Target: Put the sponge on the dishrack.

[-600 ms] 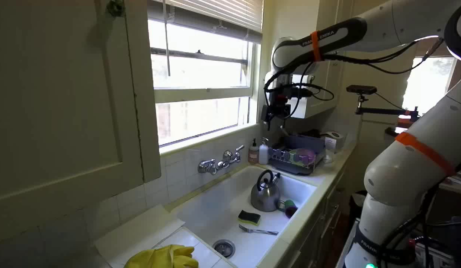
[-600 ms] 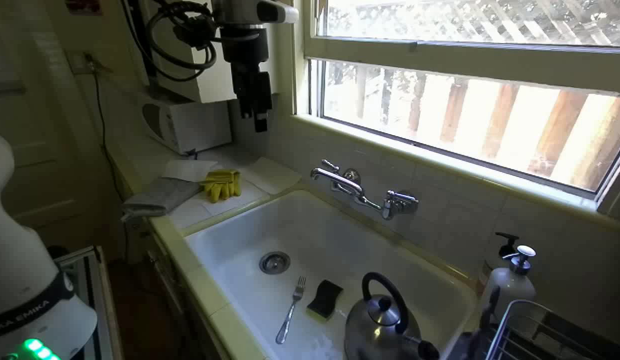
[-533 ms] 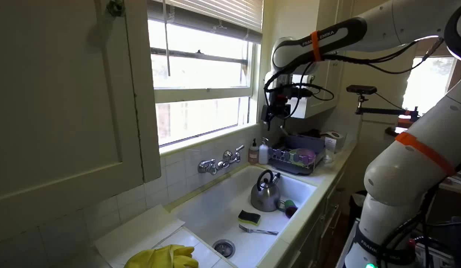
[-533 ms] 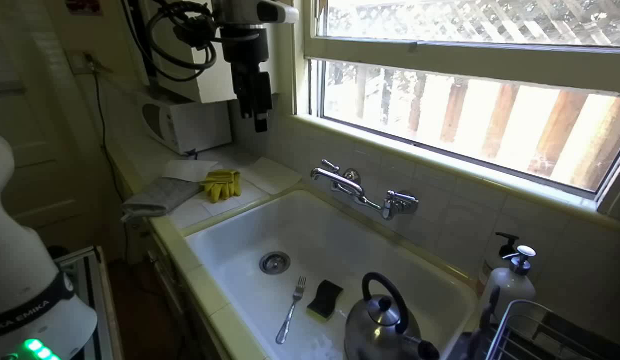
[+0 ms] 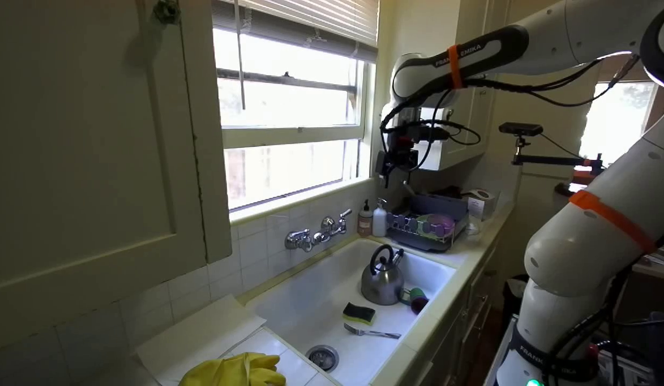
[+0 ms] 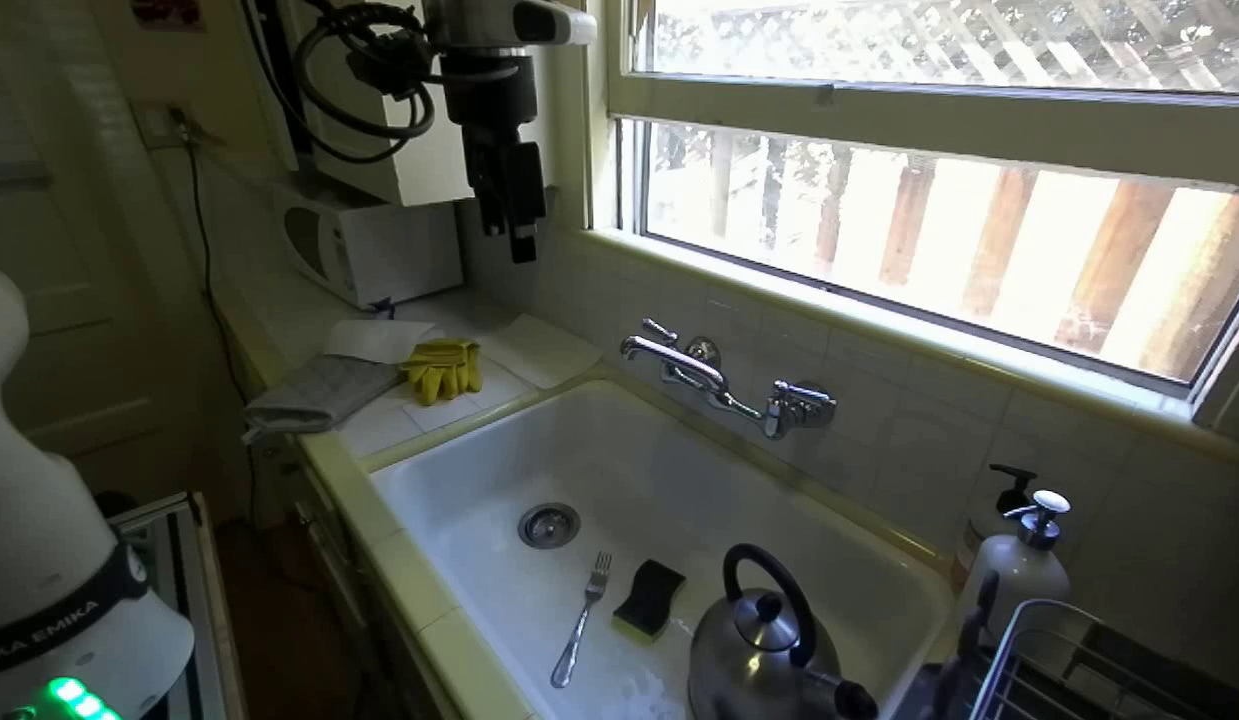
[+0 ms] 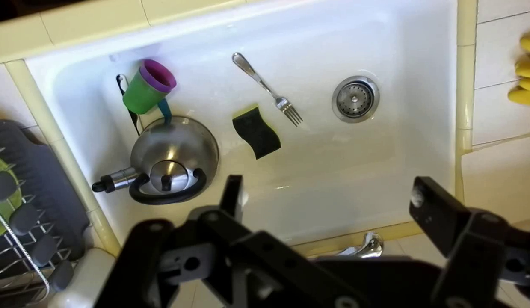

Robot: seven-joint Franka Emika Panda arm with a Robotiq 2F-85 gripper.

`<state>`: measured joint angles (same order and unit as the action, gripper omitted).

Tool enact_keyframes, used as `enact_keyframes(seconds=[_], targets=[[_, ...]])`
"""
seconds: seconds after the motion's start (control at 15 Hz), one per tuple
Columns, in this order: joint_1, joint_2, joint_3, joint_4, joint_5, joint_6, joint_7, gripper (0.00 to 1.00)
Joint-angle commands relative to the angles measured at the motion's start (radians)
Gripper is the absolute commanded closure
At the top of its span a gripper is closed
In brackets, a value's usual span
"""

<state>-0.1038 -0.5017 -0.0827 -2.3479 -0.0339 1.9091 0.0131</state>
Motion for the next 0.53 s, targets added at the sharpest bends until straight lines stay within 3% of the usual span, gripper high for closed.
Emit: enact_keyframes(seconds=[0.0, 0.33, 0.47], targets=[[-0.017, 0.008, 0.069, -0.086, -0.078, 0.132, 0.114, 0.00], [-0.007, 0.113, 0.078, -0.234, -0.113, 0.435, 0.143, 0.00], [0.009, 0.179, 0.045, -0.274, -0.065, 0.574, 0.093, 0.00]])
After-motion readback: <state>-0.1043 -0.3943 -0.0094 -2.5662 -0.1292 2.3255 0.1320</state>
